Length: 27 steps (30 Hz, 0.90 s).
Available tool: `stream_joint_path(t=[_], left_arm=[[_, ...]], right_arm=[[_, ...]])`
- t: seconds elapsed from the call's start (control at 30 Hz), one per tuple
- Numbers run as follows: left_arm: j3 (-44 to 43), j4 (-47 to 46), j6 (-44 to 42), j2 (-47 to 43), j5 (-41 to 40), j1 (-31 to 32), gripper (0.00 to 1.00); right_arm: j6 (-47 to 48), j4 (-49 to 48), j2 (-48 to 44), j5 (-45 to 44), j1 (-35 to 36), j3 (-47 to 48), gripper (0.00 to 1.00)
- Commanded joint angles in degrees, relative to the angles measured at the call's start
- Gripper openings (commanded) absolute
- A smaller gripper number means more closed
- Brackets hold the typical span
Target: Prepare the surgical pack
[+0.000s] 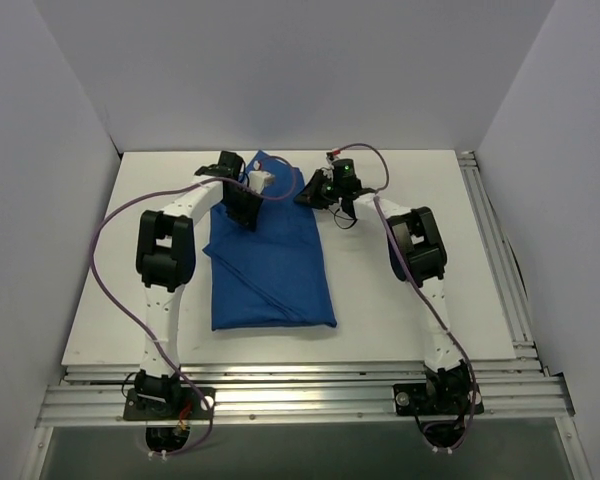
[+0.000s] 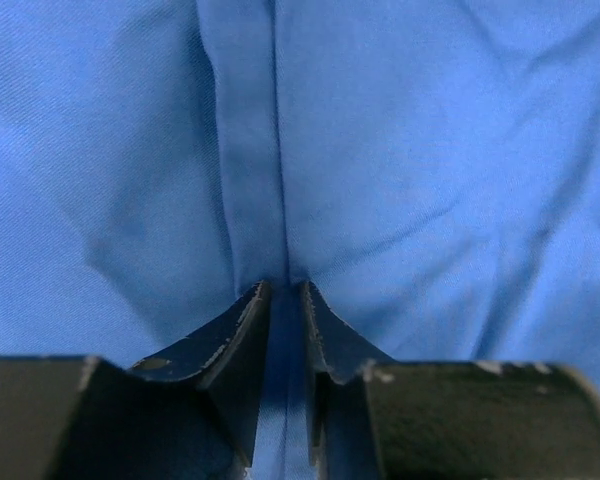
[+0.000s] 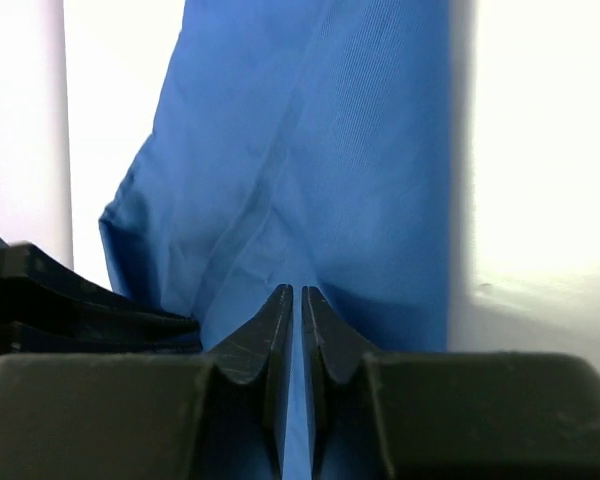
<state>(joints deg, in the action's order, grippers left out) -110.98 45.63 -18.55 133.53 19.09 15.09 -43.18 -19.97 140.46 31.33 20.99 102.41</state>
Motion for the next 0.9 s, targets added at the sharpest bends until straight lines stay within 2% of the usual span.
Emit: stream_joint_path(t=[0.0,0.17,0.2,0.23,0.33,0.43,0.57,0.87], left_arm=[[-1.43,1.04,0.09,-0.55,0.24,-0.06,0.31],[-2.84,1.04,4.03,-8.72,4.37,-3.04,0.41],[-3.19,1.22,4.83,-9.51,5.16,-5.4,0.48],[-3.54,1.39,5.7,-10.48,5.86,-6.64,0.53],[-5.03,2.71,7.64,-9.44,3.77,-11.21,0.63],[-5.48,3.85,7.74,-6.11,3.32,-14.72,0.69],[-4.86,4.39,6.42,-2.23,4.37,-17.2,0.7],[-3.99,-1.05,6.24,1.11,7.8,-17.11,0.7]], right_arm=[[1.26,1.86,-4.15,-2.42,-2.36,3.4,0.08],[4.33,8.53,-0.72,-3.21,-2.62,7.88,0.22],[5.03,9.76,0.67,-3.21,-2.71,8.68,0.25],[6.25,12.12,1.47,-3.29,-2.71,10.42,0.32],[6.79,13.29,3.59,-2.95,-2.71,11.32,0.43],[5.92,11.8,5.34,-0.67,-2.45,11.49,0.45],[5.04,11.09,8.15,1.27,-2.1,13.68,0.45],[3.01,8.36,10.71,3.21,-2.01,14.75,0.31]])
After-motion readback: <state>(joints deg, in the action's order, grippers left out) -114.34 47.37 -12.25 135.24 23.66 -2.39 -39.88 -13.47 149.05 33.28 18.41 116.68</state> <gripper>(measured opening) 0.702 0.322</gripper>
